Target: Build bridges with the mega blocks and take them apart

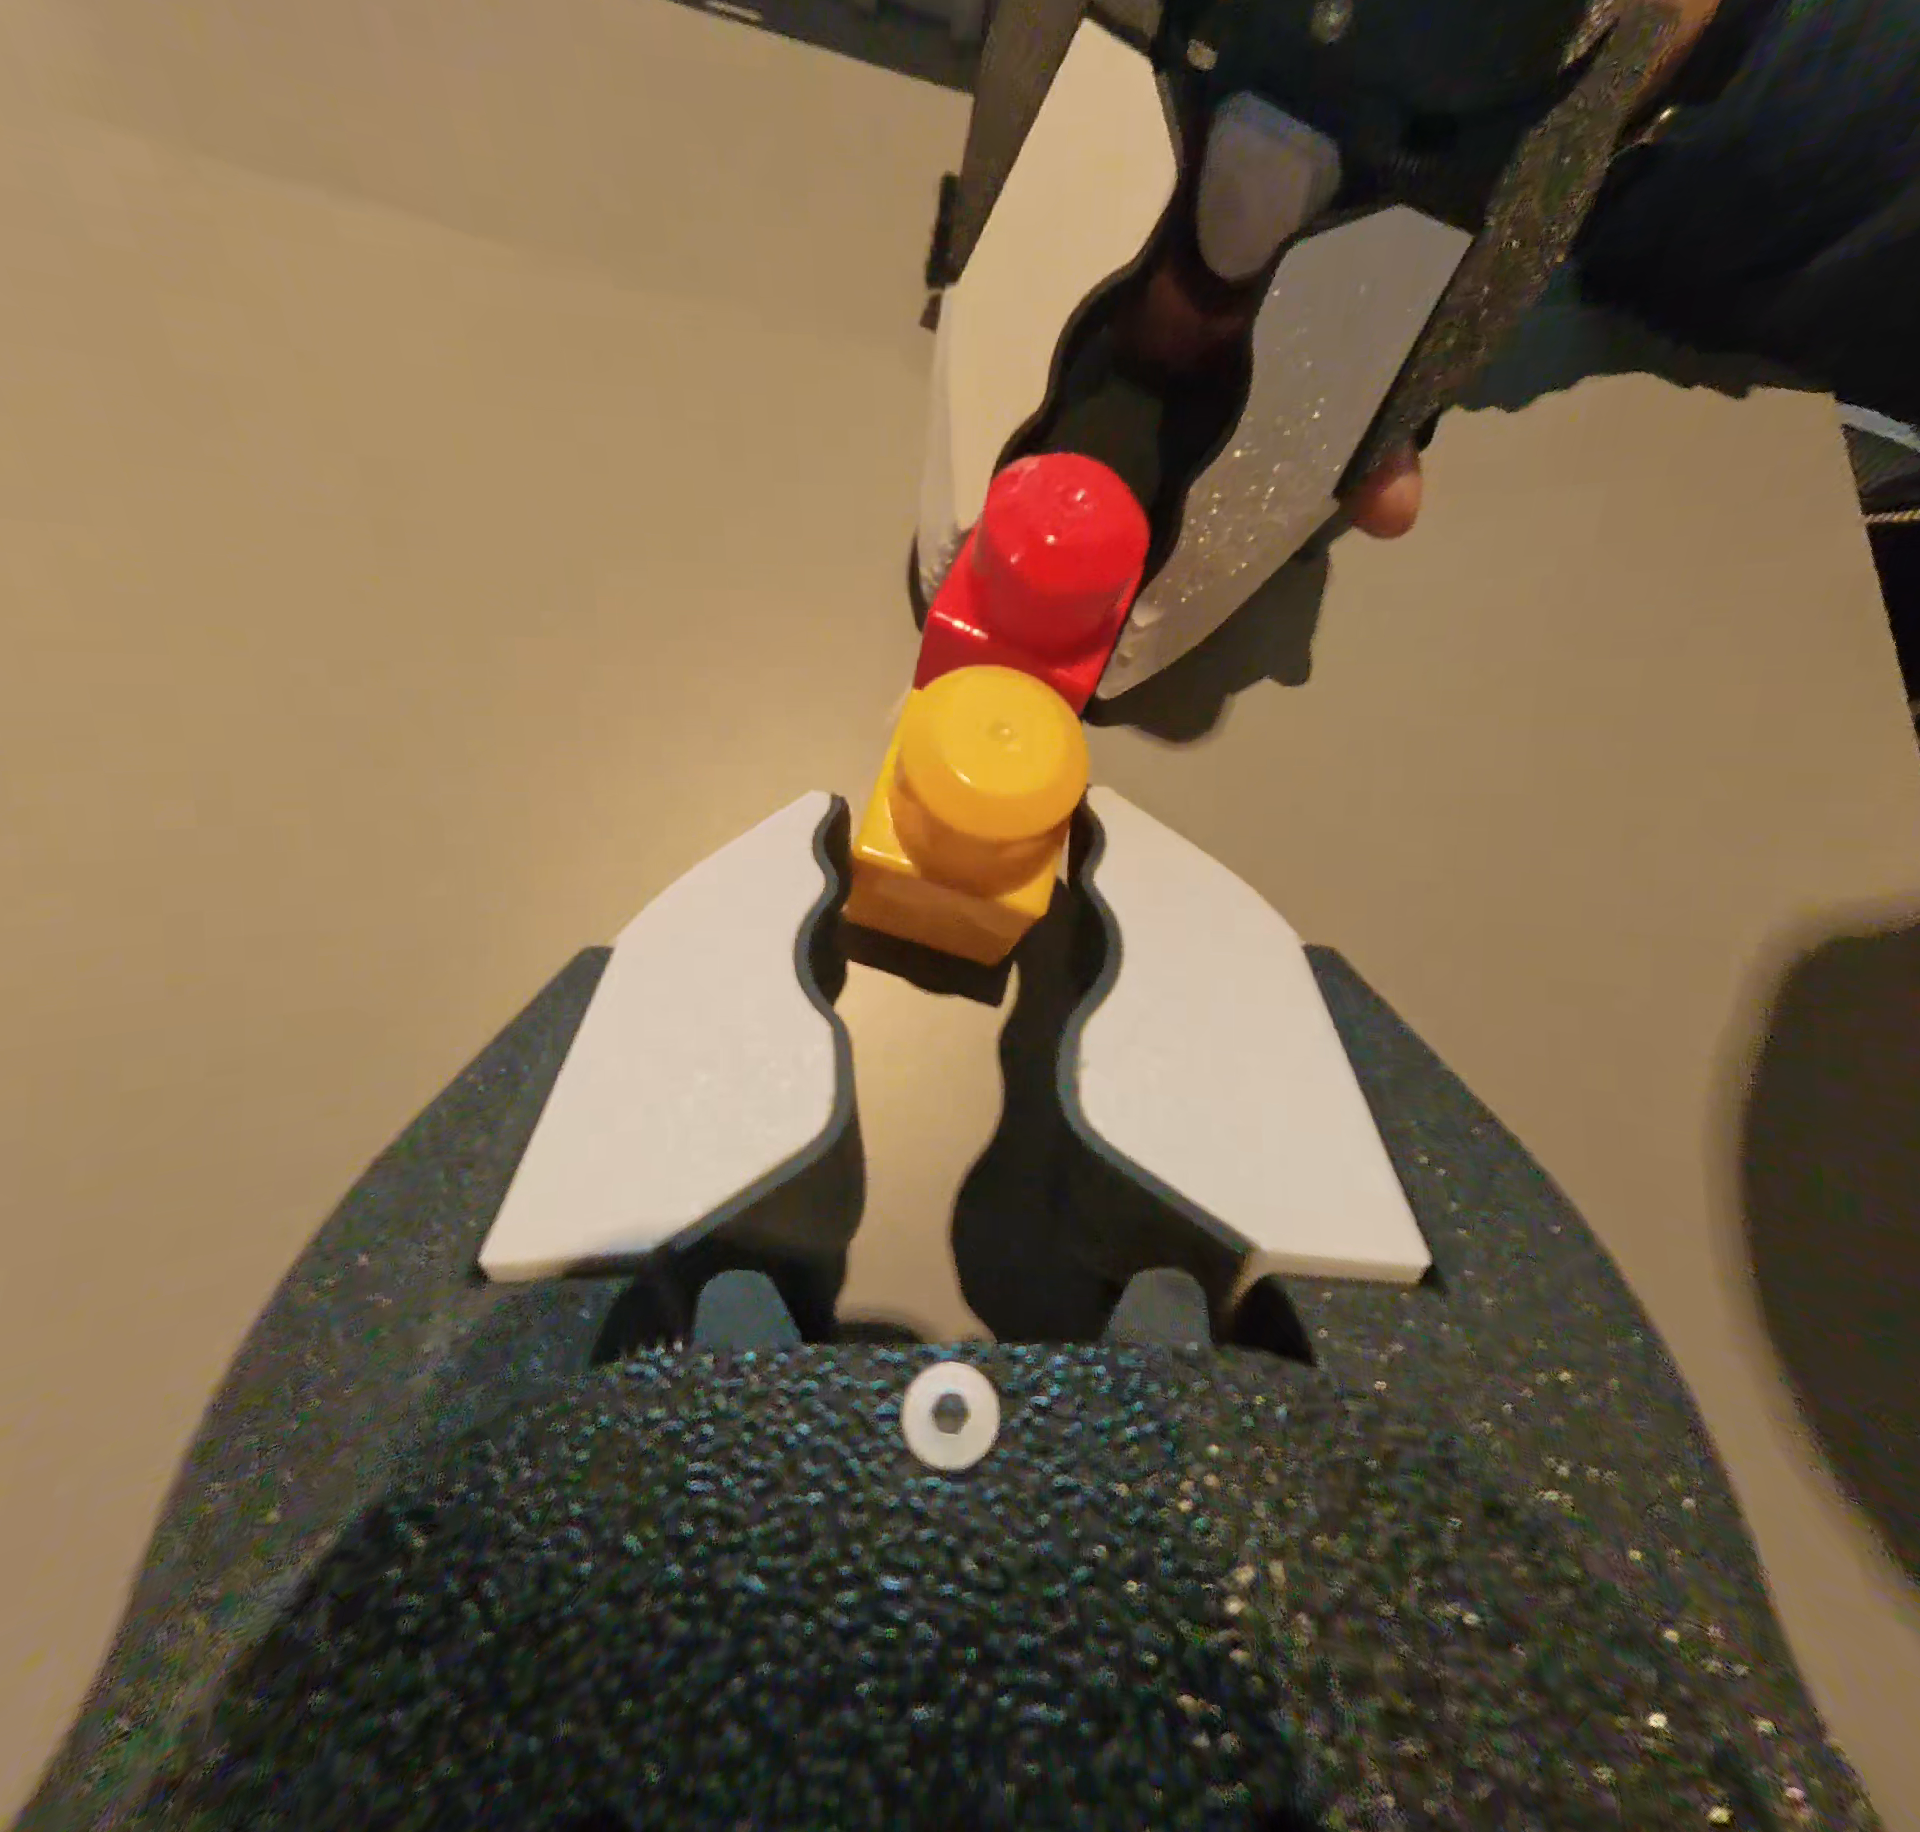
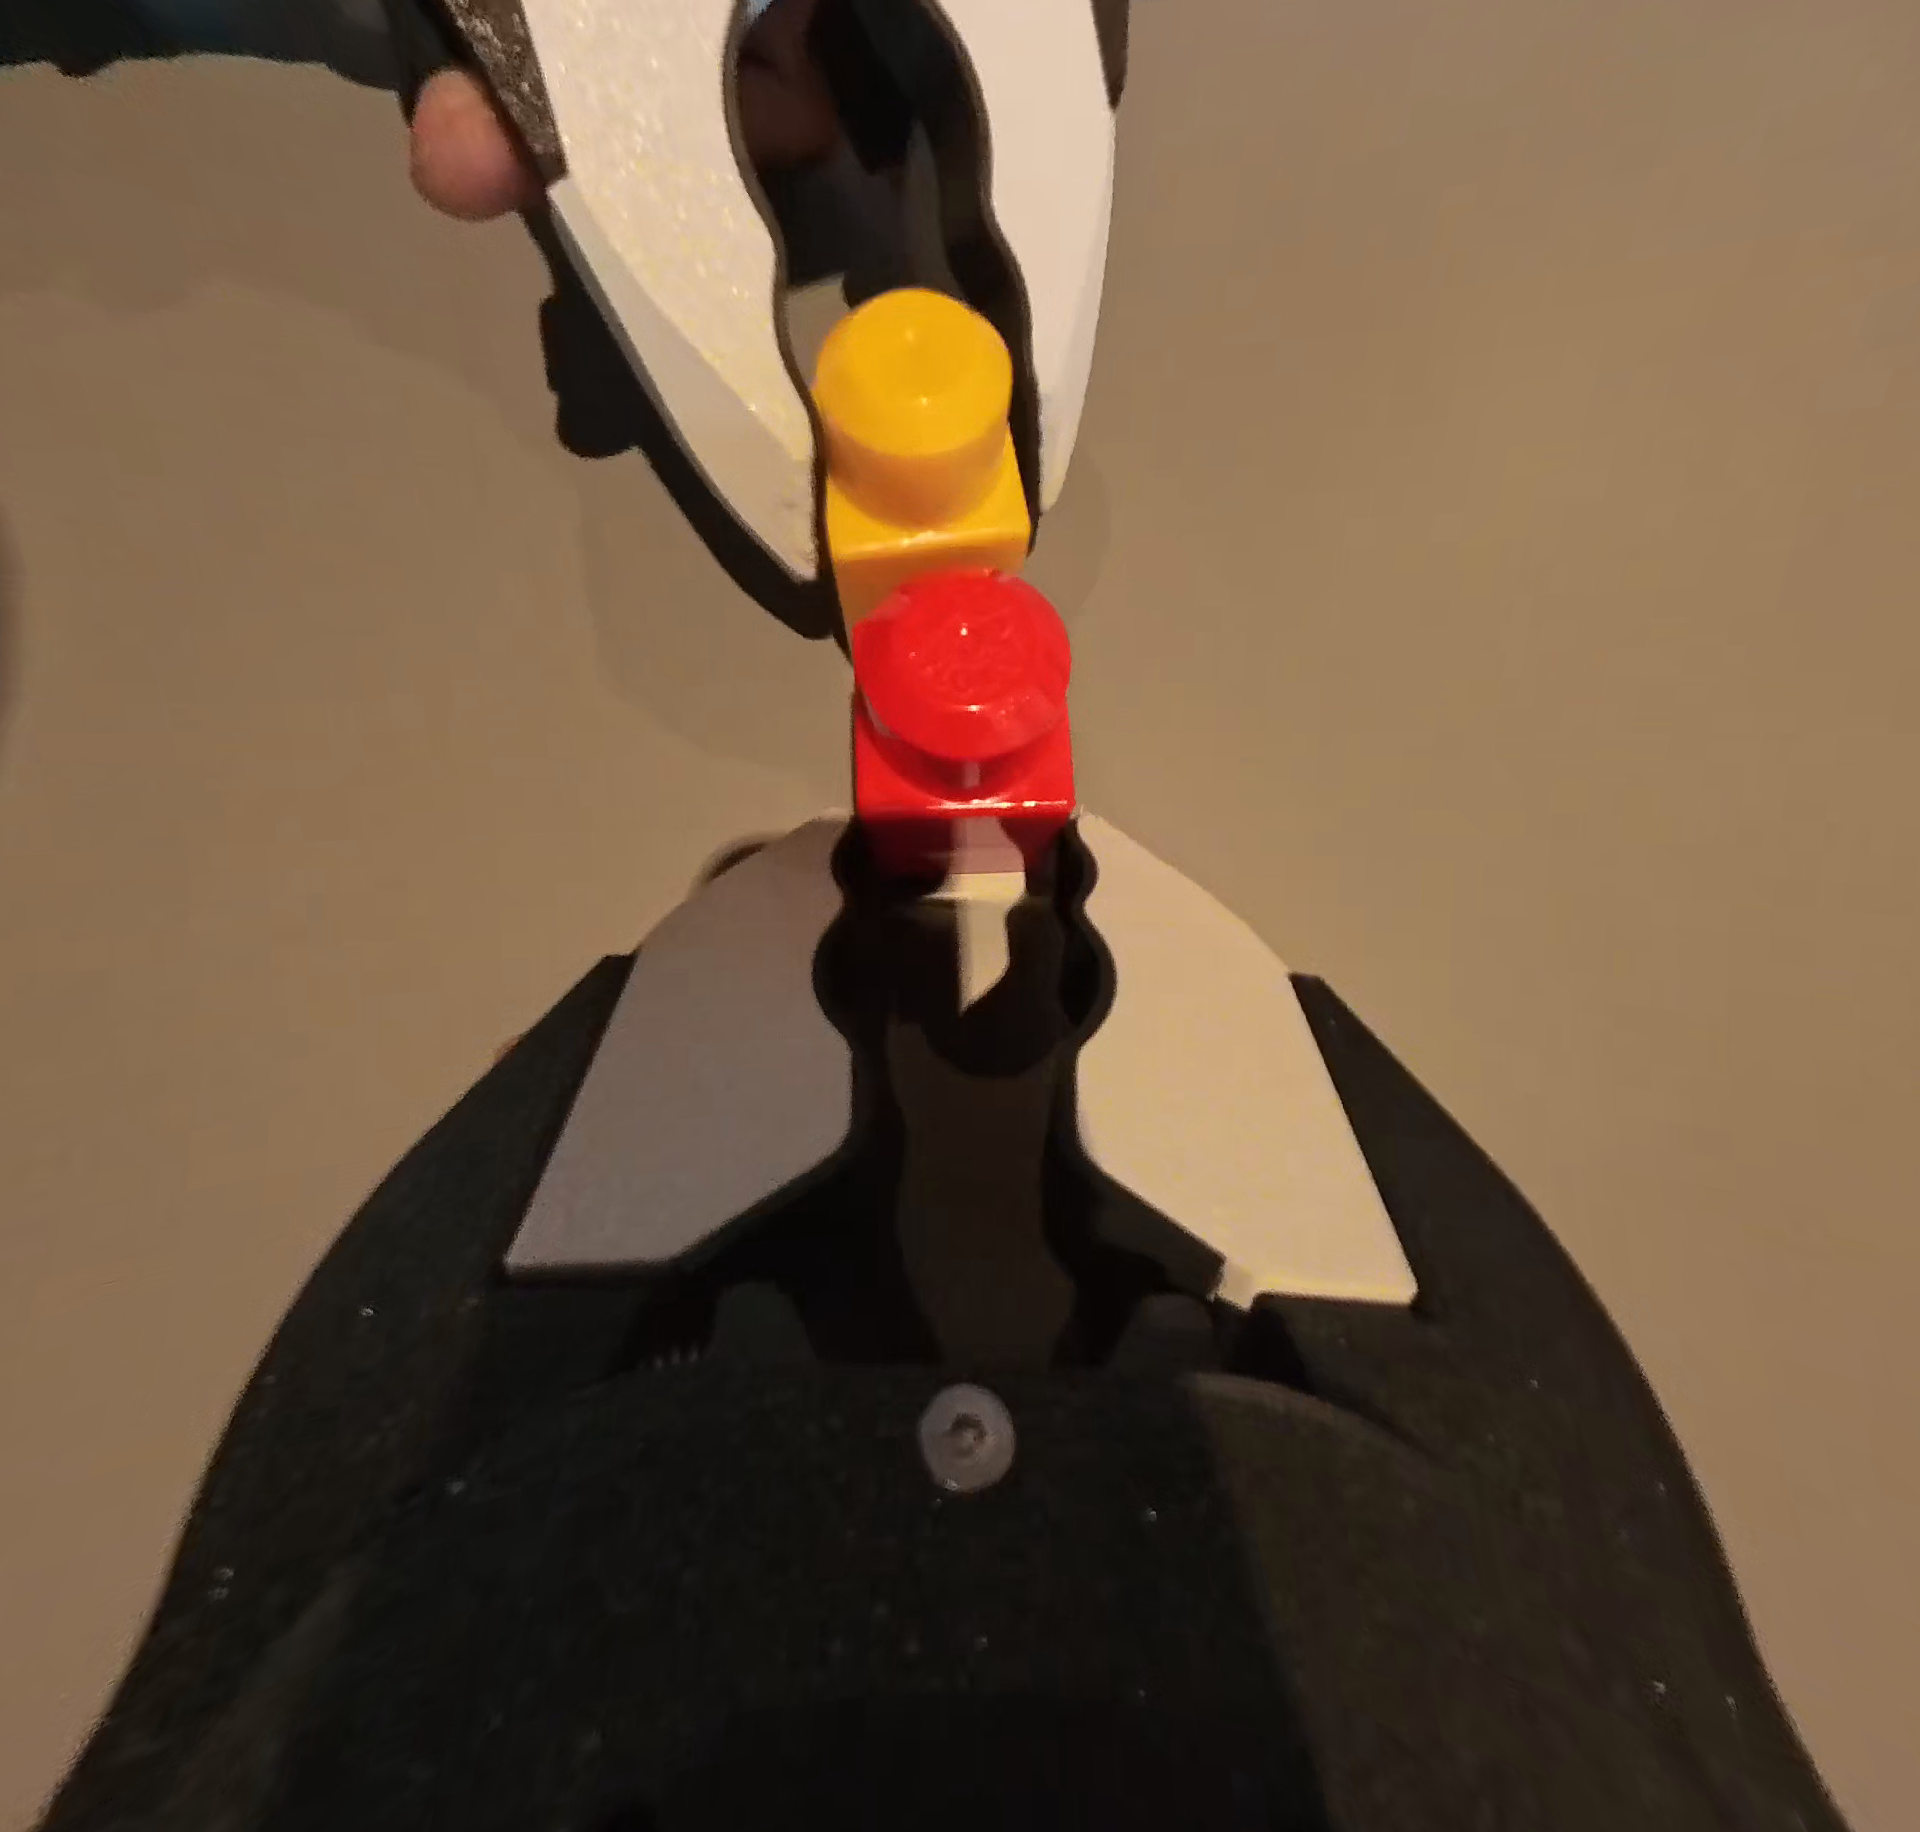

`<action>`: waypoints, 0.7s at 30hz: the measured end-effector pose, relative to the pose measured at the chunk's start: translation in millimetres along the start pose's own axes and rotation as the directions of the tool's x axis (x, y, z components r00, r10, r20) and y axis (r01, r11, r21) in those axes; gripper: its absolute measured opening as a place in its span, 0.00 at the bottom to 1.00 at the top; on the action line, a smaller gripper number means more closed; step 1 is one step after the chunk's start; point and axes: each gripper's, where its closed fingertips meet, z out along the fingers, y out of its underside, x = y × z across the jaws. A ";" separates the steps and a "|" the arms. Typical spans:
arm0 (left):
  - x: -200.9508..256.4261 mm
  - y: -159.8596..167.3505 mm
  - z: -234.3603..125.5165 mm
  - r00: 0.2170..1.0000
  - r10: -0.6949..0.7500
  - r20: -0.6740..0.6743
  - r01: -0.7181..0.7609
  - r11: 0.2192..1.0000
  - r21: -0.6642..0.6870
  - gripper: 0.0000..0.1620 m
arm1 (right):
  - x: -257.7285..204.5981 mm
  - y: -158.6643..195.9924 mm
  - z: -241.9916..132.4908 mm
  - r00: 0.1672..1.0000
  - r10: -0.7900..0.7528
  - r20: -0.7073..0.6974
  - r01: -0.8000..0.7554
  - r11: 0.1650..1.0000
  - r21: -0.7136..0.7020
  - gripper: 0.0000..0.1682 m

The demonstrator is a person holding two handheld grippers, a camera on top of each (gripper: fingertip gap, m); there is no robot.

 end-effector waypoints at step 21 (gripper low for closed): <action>3.0 17.3 2.0 0.999 0.031 0.026 -0.028 0.994 -0.107 0.33 | -6.4 -10.0 13.0 0.989 -0.072 0.130 0.073 0.997 0.000 0.22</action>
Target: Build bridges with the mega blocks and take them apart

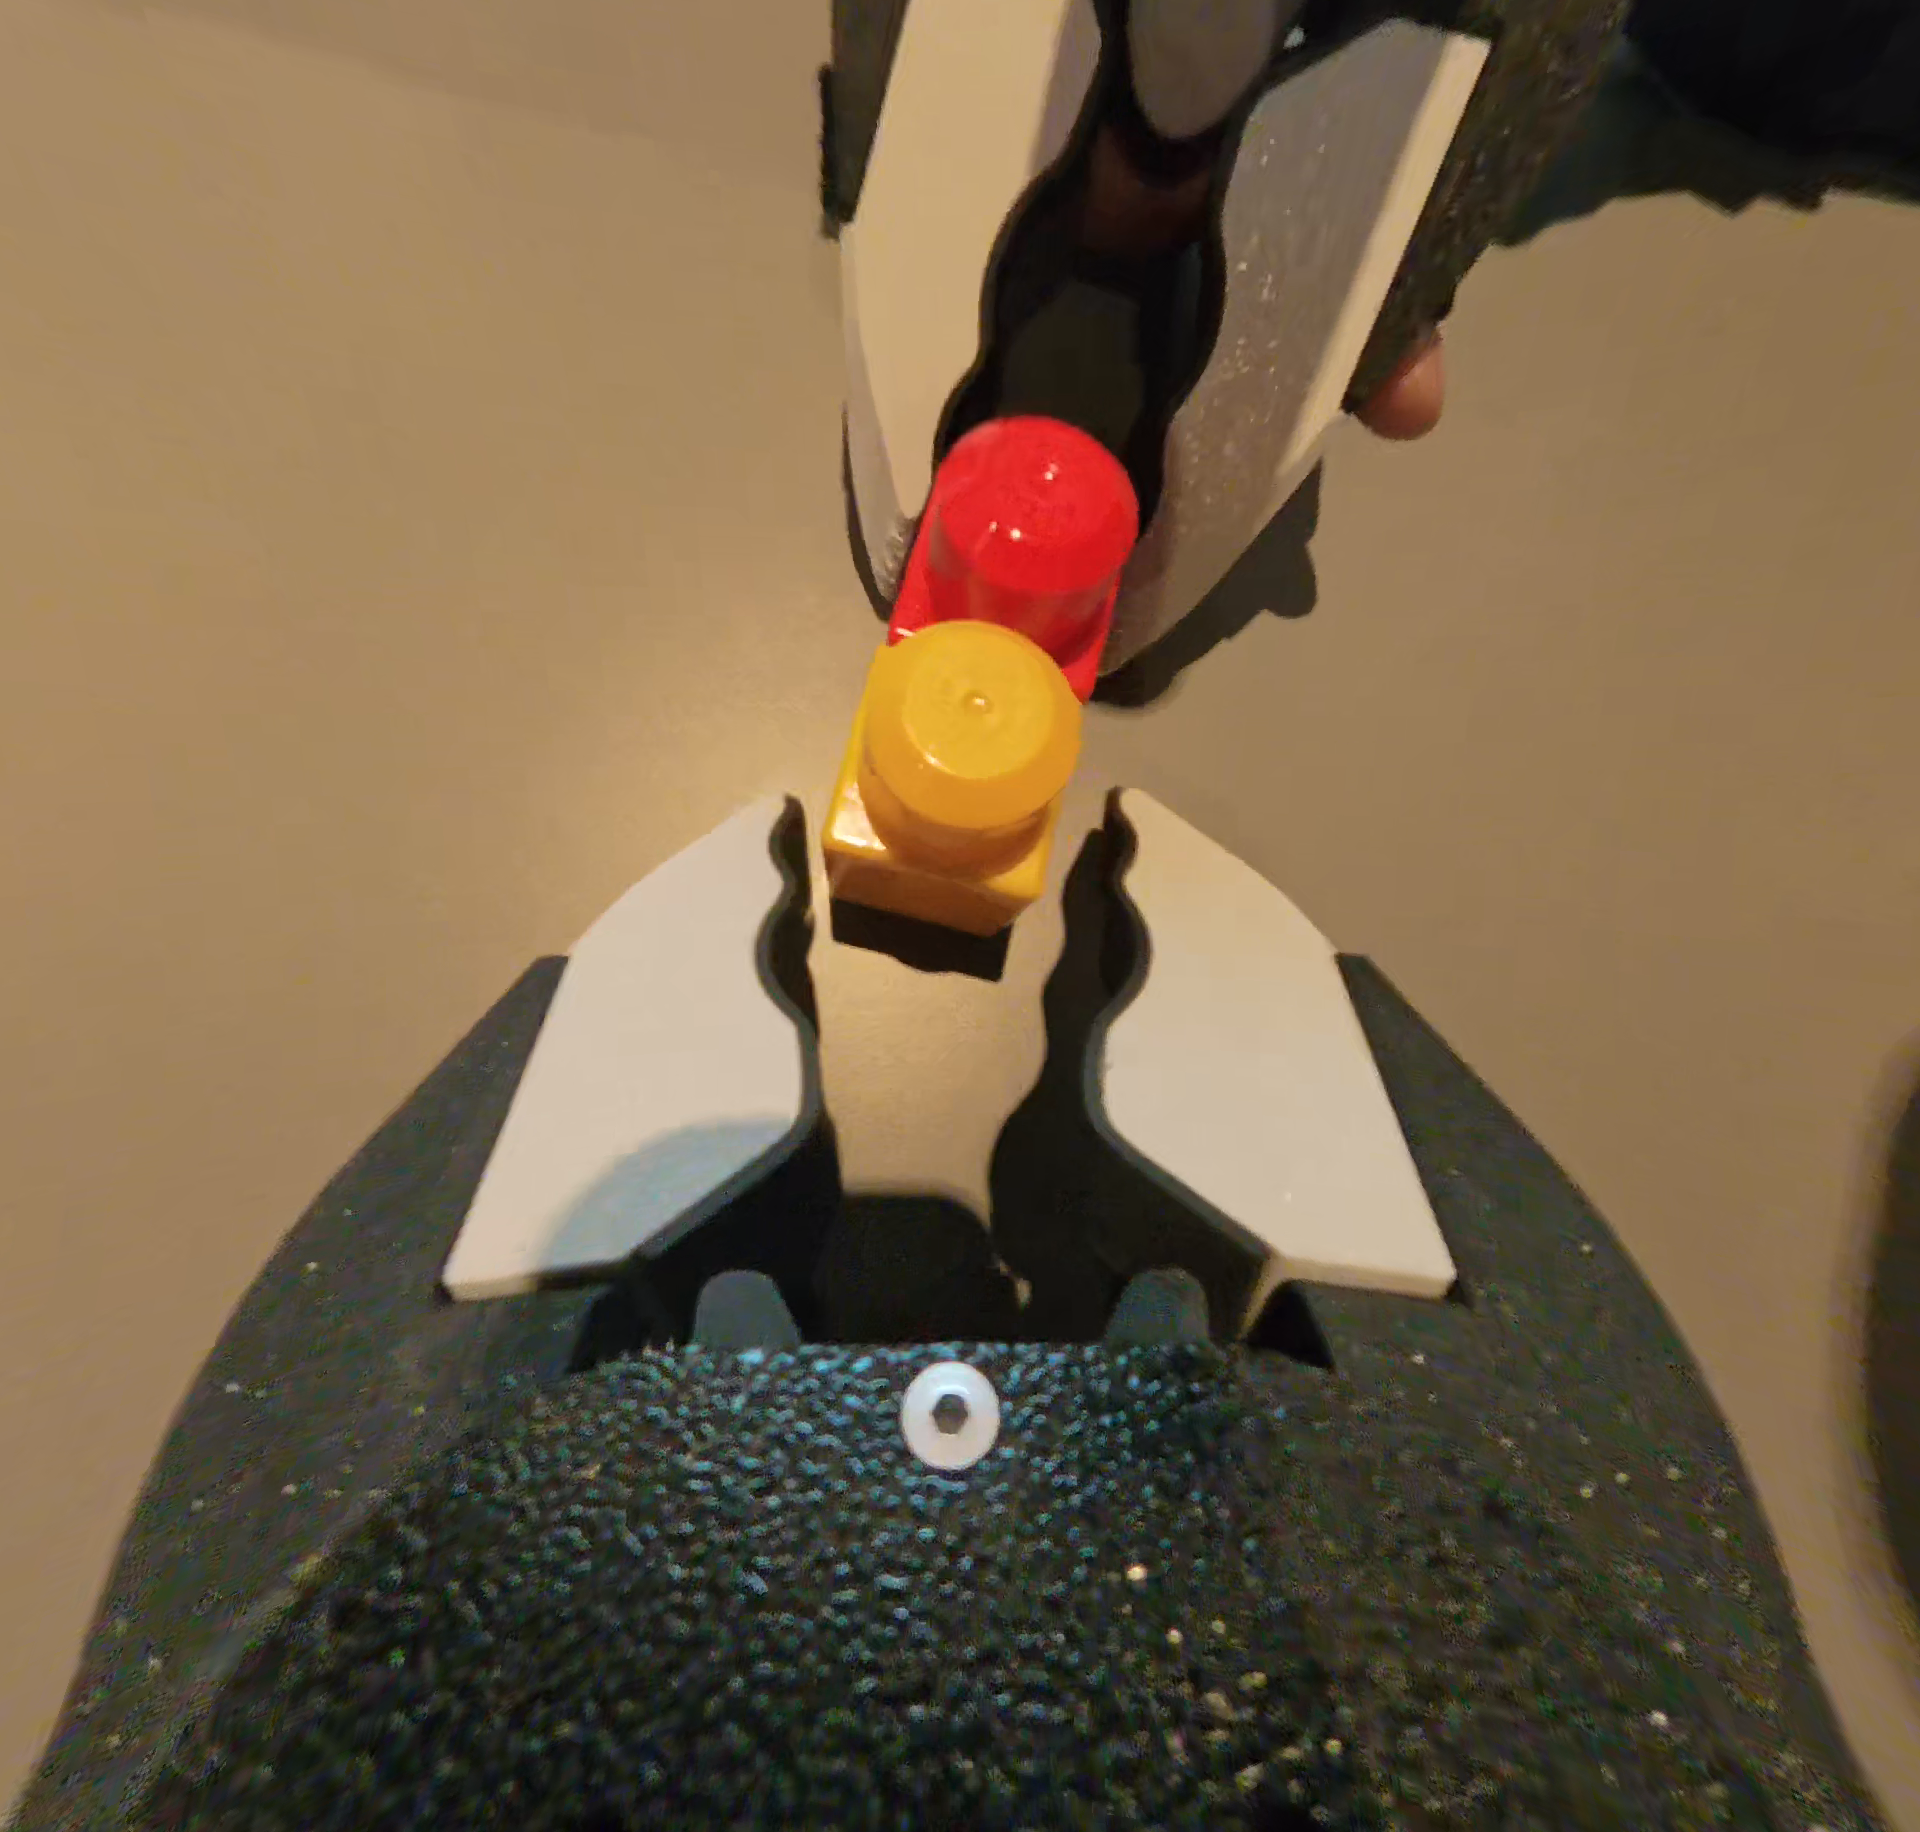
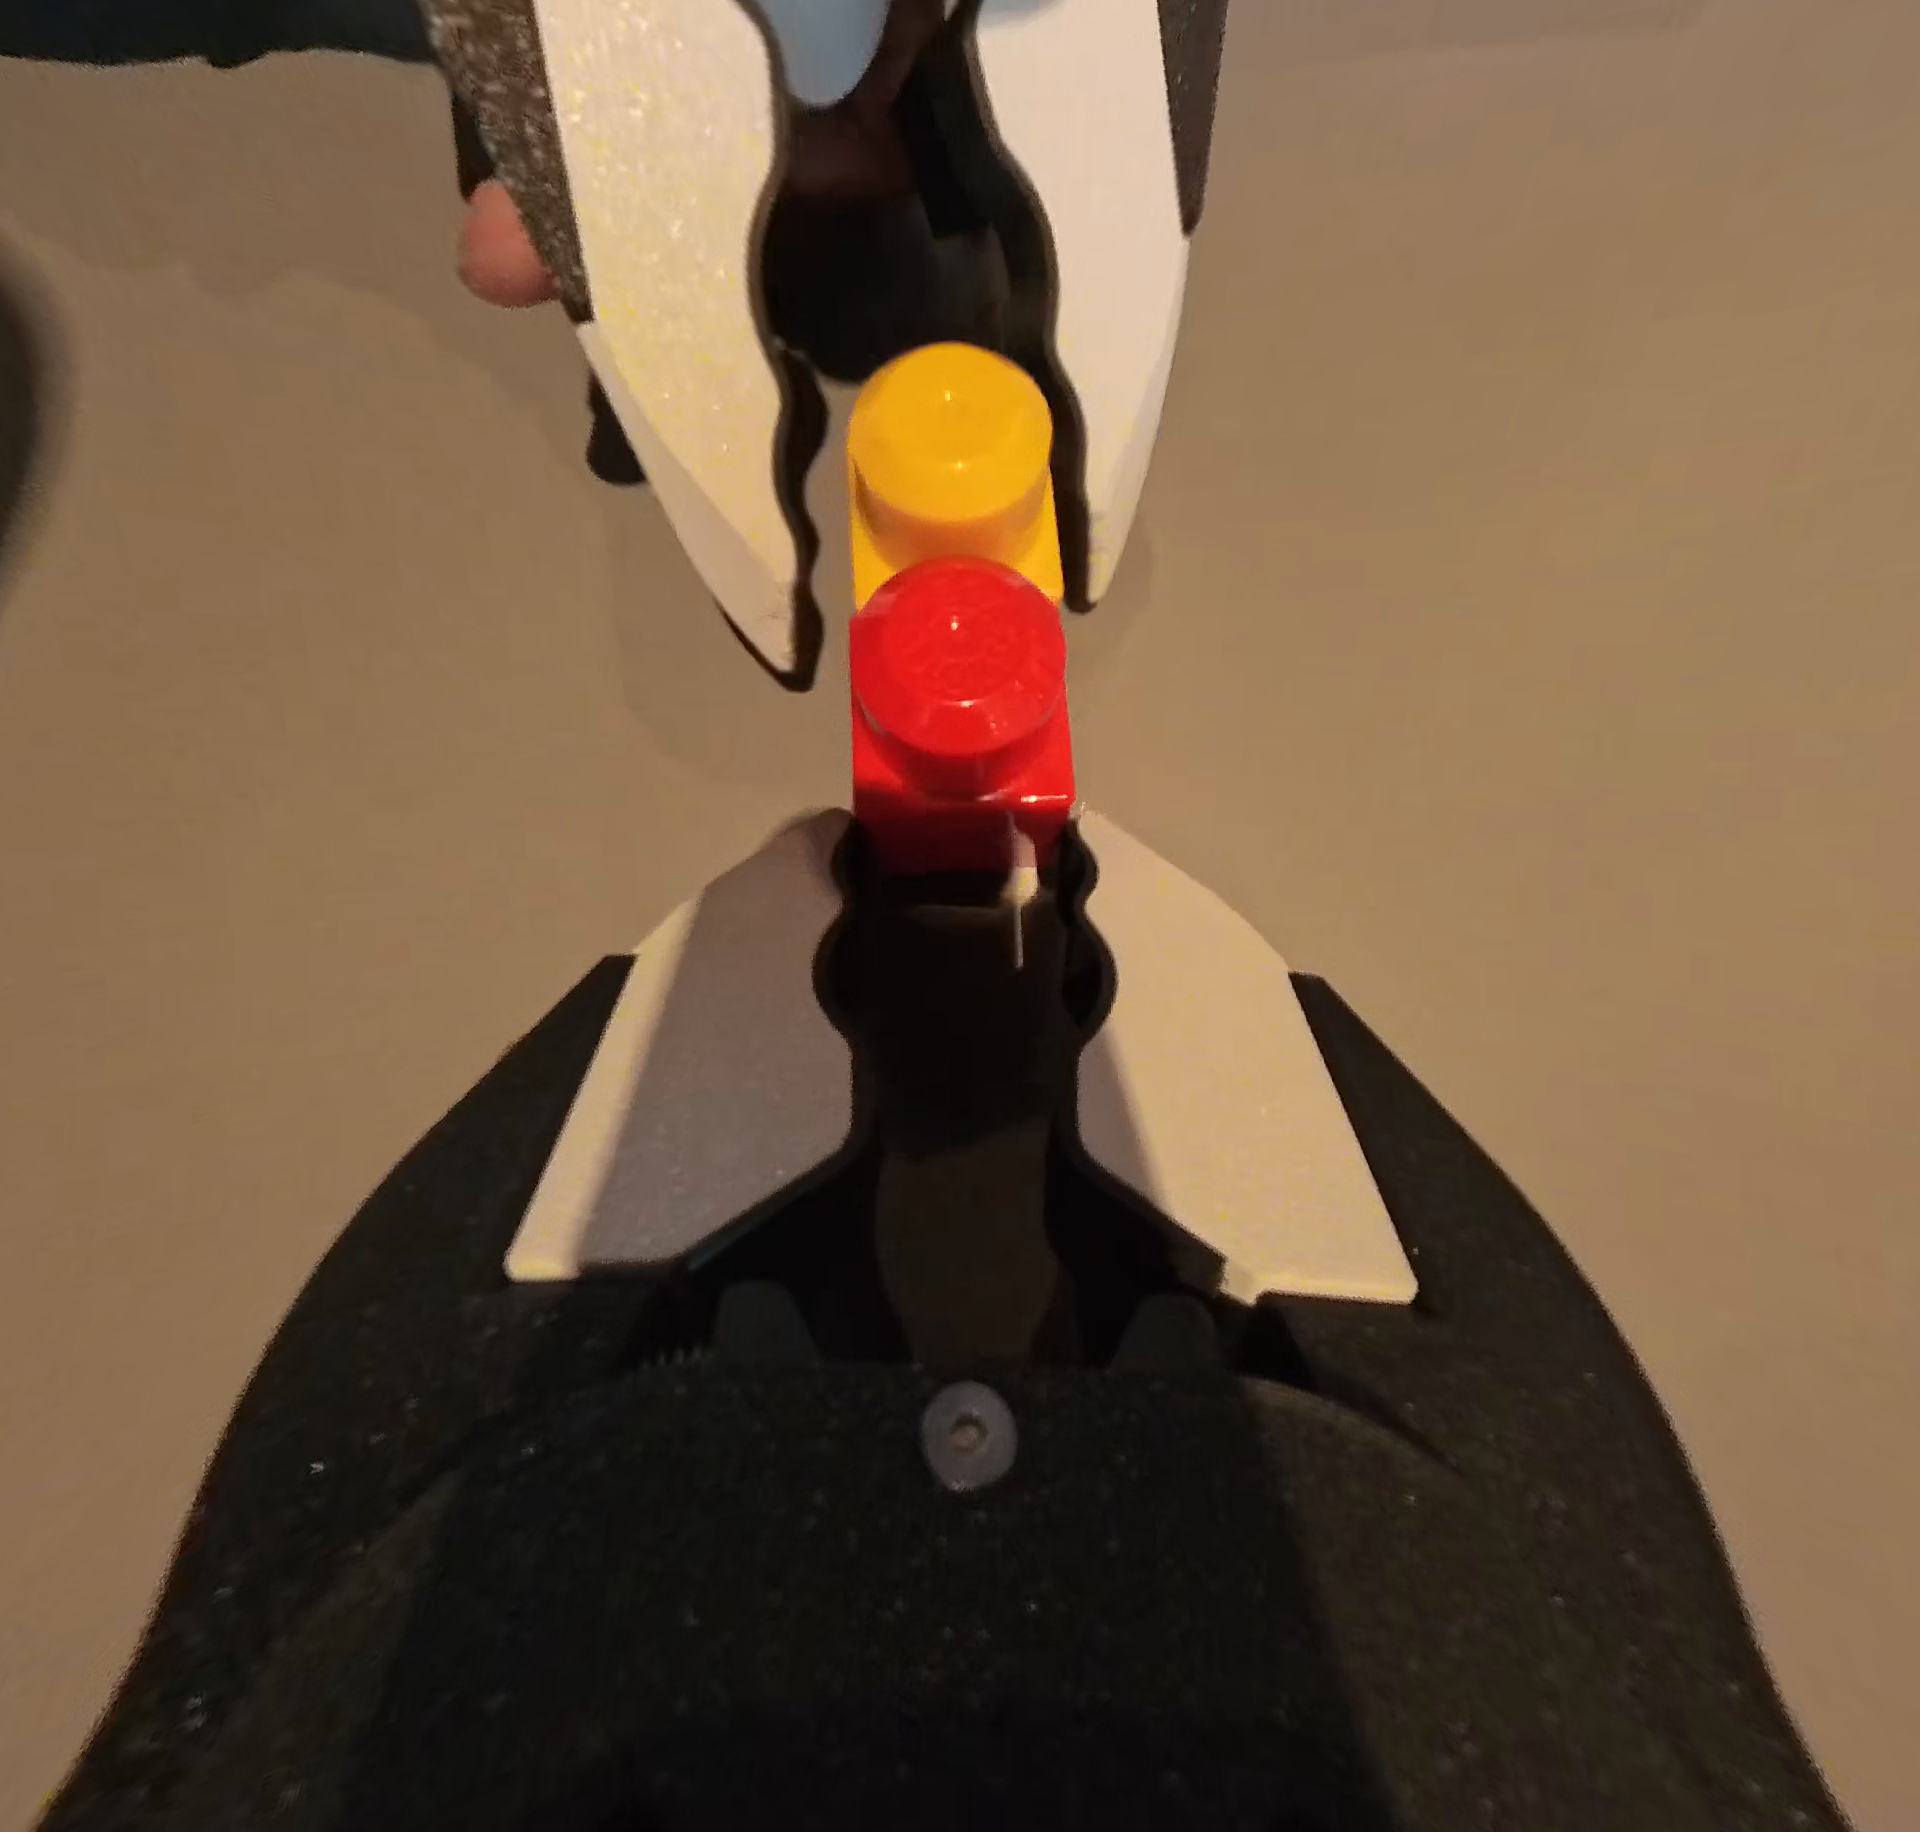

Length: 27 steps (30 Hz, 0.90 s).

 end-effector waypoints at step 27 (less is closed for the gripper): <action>-185.5 152.9 -367.7 0.575 -0.069 0.815 0.298 0.946 -0.130 0.35 | 1.5 9.2 -21.3 0.996 0.078 -0.053 -0.074 0.995 0.070 0.42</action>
